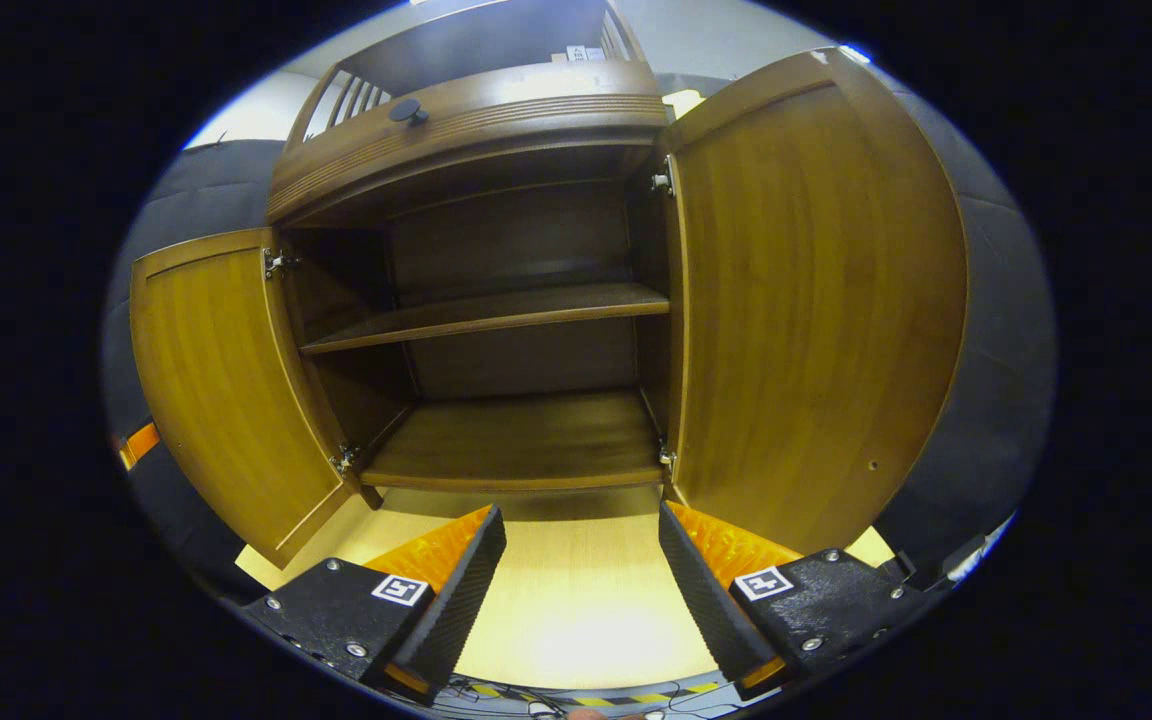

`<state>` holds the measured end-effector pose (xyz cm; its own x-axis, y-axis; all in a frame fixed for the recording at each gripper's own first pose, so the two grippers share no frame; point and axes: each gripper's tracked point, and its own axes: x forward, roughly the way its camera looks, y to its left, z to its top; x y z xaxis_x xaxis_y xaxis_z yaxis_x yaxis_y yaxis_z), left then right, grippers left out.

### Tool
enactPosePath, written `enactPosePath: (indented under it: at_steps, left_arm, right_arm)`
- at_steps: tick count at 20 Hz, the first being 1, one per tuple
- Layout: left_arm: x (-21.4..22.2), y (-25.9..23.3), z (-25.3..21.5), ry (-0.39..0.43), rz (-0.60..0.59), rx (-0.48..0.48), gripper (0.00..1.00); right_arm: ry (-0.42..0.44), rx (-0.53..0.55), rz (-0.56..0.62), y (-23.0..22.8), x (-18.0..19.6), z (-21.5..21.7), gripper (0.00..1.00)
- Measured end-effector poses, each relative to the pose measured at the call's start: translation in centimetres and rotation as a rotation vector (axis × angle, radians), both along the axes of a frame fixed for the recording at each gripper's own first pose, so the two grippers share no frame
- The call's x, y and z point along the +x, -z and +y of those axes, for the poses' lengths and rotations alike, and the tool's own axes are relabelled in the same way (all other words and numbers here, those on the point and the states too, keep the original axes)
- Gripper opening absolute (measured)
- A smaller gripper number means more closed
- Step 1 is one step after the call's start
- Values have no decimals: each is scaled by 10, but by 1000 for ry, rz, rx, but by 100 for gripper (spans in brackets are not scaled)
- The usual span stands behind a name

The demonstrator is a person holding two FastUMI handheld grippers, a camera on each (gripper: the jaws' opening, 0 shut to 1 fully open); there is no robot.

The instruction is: Open the right door of the double-door shoe cabinet with the right hand, and open the left door with the left hand.

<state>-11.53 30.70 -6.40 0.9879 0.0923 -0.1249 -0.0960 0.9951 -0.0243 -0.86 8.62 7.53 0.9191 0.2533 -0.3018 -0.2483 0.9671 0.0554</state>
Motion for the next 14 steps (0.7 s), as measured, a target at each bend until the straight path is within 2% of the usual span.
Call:
enactPosePath:
  at_steps: [2,3,5,6,8,10,12,14]
  left_arm:
    - [-37,-15,-14,-33,-17,5,13]
    - [-48,-23,-23,-43,-23,2,6]
    - [-59,-39,-41,-80,-34,-14,14]
    - [-64,-48,-53,-85,-40,-30,26]
    - [-70,-66,-82,-76,-68,-61,50]
    - [-72,-74,-108,-67,-81,-74,75]
    - [-73,-81,-117,-108,-93,-49,99]
    - [-76,-93,-145,-90,-119,-32,100]
  right_arm:
    - [-8,-6,-29,-6,1,-6,92]
    - [-11,-9,-43,-9,3,-11,92]
    - [-26,-17,-74,-17,2,-17,92]
    - [-25,-18,-90,-22,2,-22,95]
    - [-18,-7,-141,-33,4,-29,92]
    - [-29,6,-163,-39,5,-33,95]
    - [-60,23,-181,-48,-1,-34,95]
    - [-78,28,-205,-53,-1,-38,95]
